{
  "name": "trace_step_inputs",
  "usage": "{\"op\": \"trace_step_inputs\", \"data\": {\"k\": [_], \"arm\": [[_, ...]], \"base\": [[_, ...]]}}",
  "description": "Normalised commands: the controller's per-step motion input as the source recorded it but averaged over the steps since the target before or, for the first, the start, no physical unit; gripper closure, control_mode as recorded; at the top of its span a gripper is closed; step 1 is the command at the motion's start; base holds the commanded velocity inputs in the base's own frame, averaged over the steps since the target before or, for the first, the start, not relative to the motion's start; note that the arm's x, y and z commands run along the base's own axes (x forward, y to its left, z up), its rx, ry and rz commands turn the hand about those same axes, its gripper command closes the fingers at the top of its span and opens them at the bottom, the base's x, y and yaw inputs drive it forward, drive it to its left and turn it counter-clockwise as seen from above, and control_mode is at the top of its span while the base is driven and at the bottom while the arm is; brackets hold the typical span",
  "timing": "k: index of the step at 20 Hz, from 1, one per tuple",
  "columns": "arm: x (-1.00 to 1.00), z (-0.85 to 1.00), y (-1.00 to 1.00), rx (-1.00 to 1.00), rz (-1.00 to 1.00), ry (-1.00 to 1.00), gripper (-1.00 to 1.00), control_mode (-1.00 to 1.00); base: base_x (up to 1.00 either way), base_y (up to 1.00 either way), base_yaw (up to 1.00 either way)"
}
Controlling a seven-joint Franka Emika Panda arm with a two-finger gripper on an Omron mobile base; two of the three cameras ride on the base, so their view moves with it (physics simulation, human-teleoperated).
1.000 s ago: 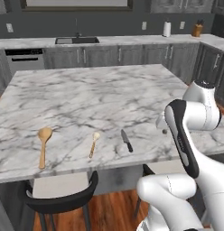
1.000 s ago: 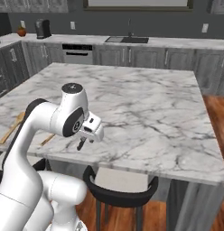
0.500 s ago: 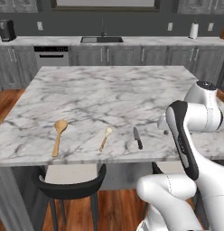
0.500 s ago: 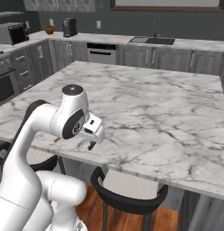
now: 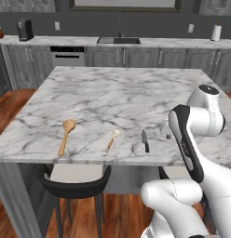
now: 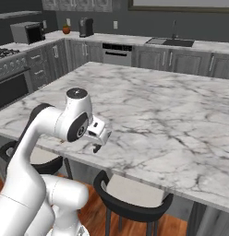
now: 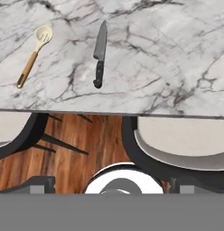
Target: Pick up the metallic utensils from the counter and place them in the open drawer. Make sure not to pick up any wooden utensils.
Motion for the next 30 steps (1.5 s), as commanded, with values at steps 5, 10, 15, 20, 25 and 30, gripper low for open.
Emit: {"op": "trace_step_inputs", "data": {"k": [5, 10, 15, 20, 25, 30], "arm": [[0.2, -0.34, 0.34, -0.01, -0.1, -0.02, -1.0, -1.0], [0.32, -0.44, 0.29, 0.0, -0.16, -0.01, -1.0, -1.0], [0.33, -0.46, 0.07, 0.0, -0.14, 0.0, -1.0, -1.0], [0.4, -0.5, 0.0, 0.0, -0.1, 0.0, -1.0, -1.0], [0.39, -0.19, -0.03, 0.01, -0.04, 0.0, -1.0, -1.0], [0.46, -0.03, 0.0, 0.01, 0.0, 0.0, -1.0, -1.0]], "base": [[0.0, 0.0, 0.0], [0.0, 0.0, 0.0], [0.0, 0.0, 0.0], [0.0, 0.0, 0.0], [0.0, 0.0, 0.0], [0.0, 0.0, 0.0]]}}
